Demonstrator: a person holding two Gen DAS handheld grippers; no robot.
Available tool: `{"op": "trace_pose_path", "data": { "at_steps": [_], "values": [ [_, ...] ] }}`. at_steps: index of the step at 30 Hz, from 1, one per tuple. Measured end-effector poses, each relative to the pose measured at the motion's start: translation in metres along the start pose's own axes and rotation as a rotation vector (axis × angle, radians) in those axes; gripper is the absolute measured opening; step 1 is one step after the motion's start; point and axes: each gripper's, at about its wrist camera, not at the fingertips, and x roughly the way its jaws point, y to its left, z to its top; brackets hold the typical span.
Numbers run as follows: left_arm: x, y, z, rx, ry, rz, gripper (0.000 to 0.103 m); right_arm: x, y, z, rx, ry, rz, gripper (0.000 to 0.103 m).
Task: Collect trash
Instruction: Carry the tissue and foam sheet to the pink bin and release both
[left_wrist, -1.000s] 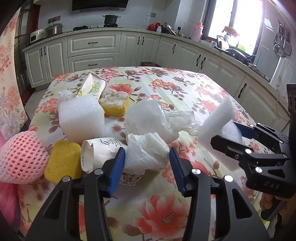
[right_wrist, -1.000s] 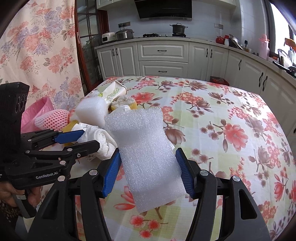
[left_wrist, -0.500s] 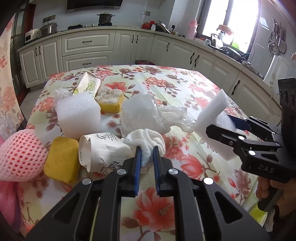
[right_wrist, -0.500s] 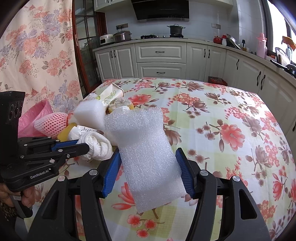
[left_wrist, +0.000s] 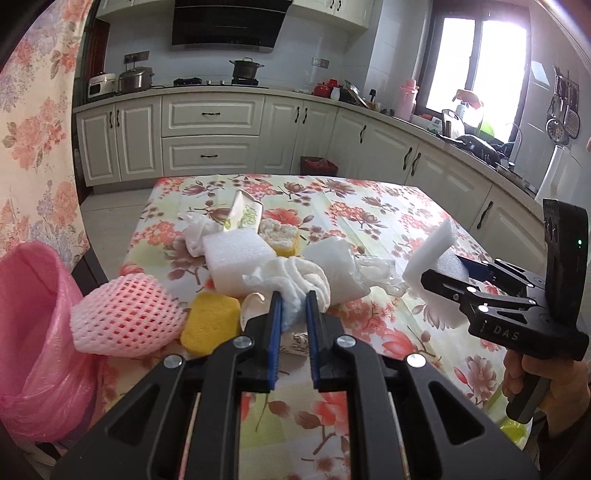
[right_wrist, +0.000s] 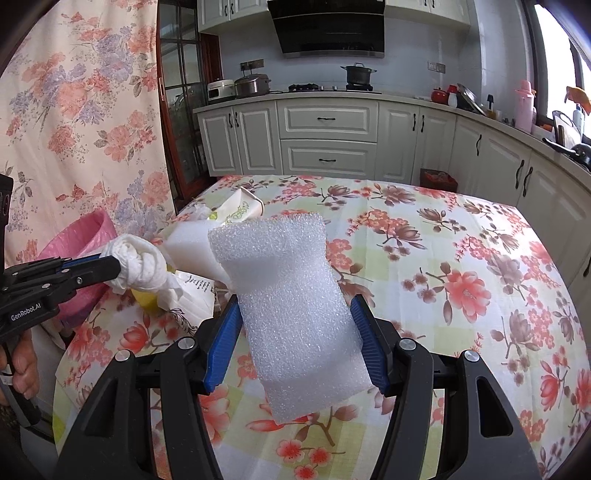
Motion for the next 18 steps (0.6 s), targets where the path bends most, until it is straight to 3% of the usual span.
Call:
{"op": "trace_pose_path", "data": {
  "at_steps": [18],
  "values": [
    [-0.068,0.077,0.004,-0.098,-0.117,0.2,0.013,0.001,0.058,0.035,-0.065,-0.067,0.047,0.057]
  ]
}}
